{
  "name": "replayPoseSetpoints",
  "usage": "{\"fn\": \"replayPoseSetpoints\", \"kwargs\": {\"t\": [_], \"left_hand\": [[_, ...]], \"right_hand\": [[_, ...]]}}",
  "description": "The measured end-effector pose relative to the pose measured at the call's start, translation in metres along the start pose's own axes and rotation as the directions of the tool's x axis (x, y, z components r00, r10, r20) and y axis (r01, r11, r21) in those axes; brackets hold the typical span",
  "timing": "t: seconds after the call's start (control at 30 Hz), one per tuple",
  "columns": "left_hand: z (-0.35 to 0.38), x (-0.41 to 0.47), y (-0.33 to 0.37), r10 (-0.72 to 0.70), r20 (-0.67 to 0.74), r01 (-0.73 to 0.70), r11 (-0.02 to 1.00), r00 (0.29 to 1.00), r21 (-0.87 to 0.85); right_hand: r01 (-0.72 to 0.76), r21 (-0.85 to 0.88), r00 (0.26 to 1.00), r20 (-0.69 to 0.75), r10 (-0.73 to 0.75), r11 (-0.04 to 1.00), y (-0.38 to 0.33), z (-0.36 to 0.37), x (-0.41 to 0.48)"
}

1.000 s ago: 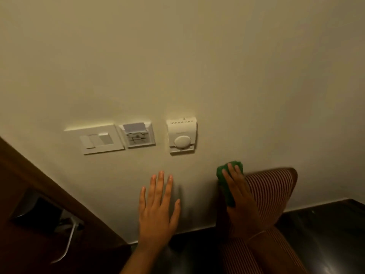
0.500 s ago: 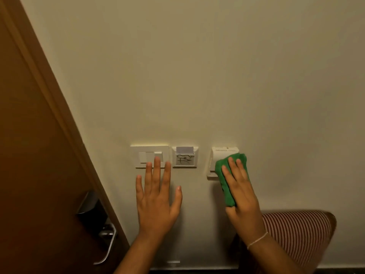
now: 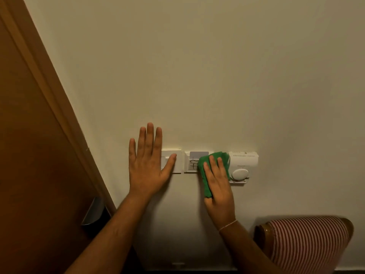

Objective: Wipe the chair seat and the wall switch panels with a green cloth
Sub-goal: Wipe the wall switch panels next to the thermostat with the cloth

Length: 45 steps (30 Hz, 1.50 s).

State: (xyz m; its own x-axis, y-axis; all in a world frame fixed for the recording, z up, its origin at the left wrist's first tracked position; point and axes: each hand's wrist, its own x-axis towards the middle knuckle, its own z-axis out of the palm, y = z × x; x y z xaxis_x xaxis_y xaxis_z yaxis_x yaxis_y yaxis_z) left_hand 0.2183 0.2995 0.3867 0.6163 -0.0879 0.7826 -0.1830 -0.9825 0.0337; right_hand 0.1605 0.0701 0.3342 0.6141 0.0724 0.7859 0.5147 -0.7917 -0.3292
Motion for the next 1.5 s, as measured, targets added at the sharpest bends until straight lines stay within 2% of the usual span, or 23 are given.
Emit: {"fn": "replayPoseSetpoints", "kwargs": {"t": [0.27, 0.43, 0.7, 0.93, 1.13, 1.33, 1.5], "left_hand": [[0.029, -0.003, -0.013, 0.047, -0.094, -0.062, 0.985, 0.994, -0.159], [0.036, -0.005, -0.014, 0.043, -0.153, -0.071, 0.981, 0.987, -0.181], [0.036, -0.004, -0.013, 0.044, -0.134, -0.066, 0.984, 0.99, -0.167], [0.035, -0.005, -0.014, 0.045, -0.126, -0.066, 0.984, 0.991, -0.165], [0.035, -0.005, -0.013, 0.035, -0.123, -0.057, 0.983, 0.992, -0.174], [0.035, -0.005, -0.014, 0.038, -0.13, -0.06, 0.984, 0.991, -0.169], [0.035, -0.005, -0.013, 0.032, -0.125, -0.053, 0.984, 0.992, -0.167]], "right_hand": [[0.03, -0.032, 0.994, -0.1, -0.033, 0.999, 0.016, 0.035, -0.013], [0.038, -0.05, 0.997, -0.072, -0.041, 0.998, 0.024, 0.042, -0.027], [0.019, 0.06, 0.986, -0.167, -0.008, 0.998, 0.015, 0.043, -0.008], [0.0, 0.038, 0.994, -0.107, 0.004, 0.999, 0.02, 0.048, -0.03], [0.063, 0.062, 0.975, -0.215, -0.048, 0.996, 0.013, 0.046, 0.002], [0.042, 0.005, 0.994, -0.097, -0.041, 0.999, 0.022, 0.051, -0.034], [0.036, 0.07, 0.977, -0.211, -0.021, 0.997, 0.015, 0.047, -0.006]]}}
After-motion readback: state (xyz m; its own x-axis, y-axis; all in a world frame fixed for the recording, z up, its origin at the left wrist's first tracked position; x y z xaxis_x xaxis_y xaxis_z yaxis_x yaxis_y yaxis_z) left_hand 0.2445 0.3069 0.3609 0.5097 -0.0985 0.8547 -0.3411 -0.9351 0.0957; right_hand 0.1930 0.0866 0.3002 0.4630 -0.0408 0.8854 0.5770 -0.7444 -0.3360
